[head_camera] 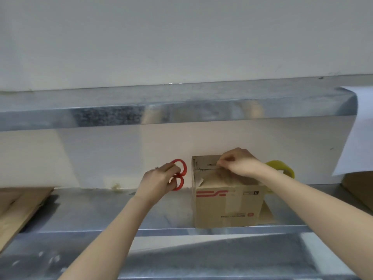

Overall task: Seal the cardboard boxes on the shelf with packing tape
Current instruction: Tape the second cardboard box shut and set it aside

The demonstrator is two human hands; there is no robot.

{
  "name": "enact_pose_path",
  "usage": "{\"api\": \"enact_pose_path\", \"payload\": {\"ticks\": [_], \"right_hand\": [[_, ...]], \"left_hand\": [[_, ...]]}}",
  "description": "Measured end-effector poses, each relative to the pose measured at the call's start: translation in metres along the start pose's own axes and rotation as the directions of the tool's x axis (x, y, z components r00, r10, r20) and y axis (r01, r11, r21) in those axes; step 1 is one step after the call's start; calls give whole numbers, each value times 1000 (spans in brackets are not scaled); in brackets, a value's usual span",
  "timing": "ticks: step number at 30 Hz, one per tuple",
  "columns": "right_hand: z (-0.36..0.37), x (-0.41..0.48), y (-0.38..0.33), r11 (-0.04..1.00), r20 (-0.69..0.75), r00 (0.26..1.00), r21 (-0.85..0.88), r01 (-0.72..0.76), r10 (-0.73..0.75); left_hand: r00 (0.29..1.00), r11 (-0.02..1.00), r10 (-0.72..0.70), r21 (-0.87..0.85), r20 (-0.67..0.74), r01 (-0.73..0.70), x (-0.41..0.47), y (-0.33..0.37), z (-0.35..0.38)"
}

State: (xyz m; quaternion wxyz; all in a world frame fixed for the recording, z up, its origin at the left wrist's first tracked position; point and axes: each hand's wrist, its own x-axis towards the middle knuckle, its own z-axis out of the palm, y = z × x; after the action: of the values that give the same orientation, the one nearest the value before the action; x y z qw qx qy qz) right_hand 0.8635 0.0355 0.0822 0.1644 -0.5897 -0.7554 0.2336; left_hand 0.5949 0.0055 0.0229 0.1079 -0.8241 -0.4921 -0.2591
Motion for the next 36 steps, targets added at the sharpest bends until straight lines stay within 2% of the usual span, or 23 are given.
{"api": "enact_pose_path", "payload": {"ticks": [2, 5, 7, 10, 14, 18, 21, 23, 25, 27, 28, 30, 32, 36], "right_hand": [[-1, 0, 1, 987, -1, 998, 152, -61, 62], [-6, -4, -4, 898, 39, 989, 415, -145, 142], [-9, -9, -7, 847, 79, 984, 501, -178, 160], [-15, -17, -6, 785, 128, 986, 598, -162, 106], [-24, -24, 5, 622, 142, 987, 767, -156, 73], [-33, -24, 16, 521, 214, 967, 815, -253, 135], [-45, -23, 28, 577, 236, 958, 765, -288, 166], [-59, -23, 38, 551, 251, 953, 778, -302, 167], [-76, -24, 52, 541, 248, 953, 785, -302, 174], [-90, -23, 68, 601, 198, 961, 750, -276, 194], [-95, -24, 76, 639, 169, 963, 722, -266, 210], [-99, -27, 86, 737, 101, 964, 627, -253, 245], [-102, -33, 93, 838, 48, 970, 496, -230, 238], [-112, -44, 94, 955, 32, 986, 247, -167, 165]], "left_hand": [[969, 988, 142, -27, -201, -150, 15, 13, -19], [917, 958, 267, -17, -295, -285, 38, 39, -36], [916, 956, 269, -38, -296, -292, 49, 53, -37], [928, 959, 262, -35, -264, -281, 62, 75, -31], [921, 951, 301, 2, -248, -310, 72, 106, -12], [956, 973, 193, -86, -219, -216, 78, 135, 7], [994, 988, 16, -150, -112, -33, 83, 159, 13], [983, 972, -175, -170, -51, 164, 88, 169, 17], [929, 912, -365, -176, 67, 371, 91, 177, 18], [833, 854, -494, -40, 249, 519, 91, 183, 17], [781, 838, -536, 88, 321, 539, 90, 187, 18], [724, 805, -593, 280, 351, 524, 87, 197, 20], [712, 792, -608, 336, 351, 510, 90, 204, 23], [670, 833, -552, 359, 496, 421, 94, 192, 15]]}}
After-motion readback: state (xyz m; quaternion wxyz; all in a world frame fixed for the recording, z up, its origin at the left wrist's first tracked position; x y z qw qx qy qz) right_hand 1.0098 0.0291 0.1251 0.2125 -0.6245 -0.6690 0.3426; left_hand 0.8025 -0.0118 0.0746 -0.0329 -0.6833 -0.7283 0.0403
